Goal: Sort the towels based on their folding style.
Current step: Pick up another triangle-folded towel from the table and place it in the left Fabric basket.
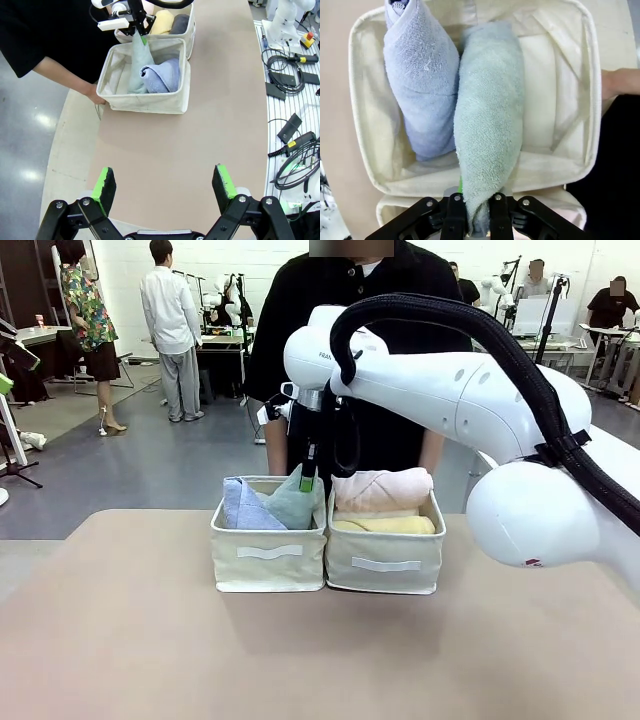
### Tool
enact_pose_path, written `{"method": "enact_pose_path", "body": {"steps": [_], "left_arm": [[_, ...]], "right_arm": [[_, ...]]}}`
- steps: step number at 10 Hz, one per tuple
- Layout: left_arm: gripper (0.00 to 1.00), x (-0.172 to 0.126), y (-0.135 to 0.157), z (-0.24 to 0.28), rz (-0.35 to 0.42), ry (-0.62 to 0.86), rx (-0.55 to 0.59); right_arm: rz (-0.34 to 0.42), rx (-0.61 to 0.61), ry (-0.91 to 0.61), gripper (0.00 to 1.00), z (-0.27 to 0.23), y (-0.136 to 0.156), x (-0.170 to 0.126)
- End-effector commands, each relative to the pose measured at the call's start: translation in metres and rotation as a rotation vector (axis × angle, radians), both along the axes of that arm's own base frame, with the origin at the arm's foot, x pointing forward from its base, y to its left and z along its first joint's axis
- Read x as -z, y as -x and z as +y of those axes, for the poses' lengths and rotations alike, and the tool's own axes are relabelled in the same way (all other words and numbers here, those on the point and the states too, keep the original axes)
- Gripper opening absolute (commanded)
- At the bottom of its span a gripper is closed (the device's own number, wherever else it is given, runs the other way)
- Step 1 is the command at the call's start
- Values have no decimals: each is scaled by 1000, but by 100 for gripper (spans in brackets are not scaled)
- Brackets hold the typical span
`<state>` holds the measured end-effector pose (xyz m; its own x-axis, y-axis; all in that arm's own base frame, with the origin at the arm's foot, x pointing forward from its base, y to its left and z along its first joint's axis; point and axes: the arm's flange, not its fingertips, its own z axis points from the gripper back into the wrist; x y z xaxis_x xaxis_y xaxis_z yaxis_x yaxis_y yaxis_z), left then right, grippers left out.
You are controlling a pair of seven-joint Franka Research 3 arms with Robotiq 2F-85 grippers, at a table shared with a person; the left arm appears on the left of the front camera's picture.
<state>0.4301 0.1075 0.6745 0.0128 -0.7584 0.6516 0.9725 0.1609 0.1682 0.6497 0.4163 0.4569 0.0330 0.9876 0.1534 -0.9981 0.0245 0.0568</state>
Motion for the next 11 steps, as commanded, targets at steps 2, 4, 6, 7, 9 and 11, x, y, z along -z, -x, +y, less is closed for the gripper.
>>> {"method": "enact_pose_path", "body": {"steps": [2,4,6,7,9,11], "left_arm": [[100,-1,1,0,-5,9,6],[100,-1,1,0,-5,9,6],[100,-1,1,0,-5,9,6],[100,-1,1,0,-5,9,6],[100,-1,1,0,-5,9,6],[100,-1,1,0,-5,9,6]], "right_arm": [[-28,-54,1,41,16,-23,-9],[-31,-72,0,100,17,-20,-11],[-25,-66,5,100,17,-20,-10],[-19,-61,2,99,14,-21,-10],[-27,-63,-7,100,11,-19,-15],[-44,-62,-16,100,9,-18,-22]]}}
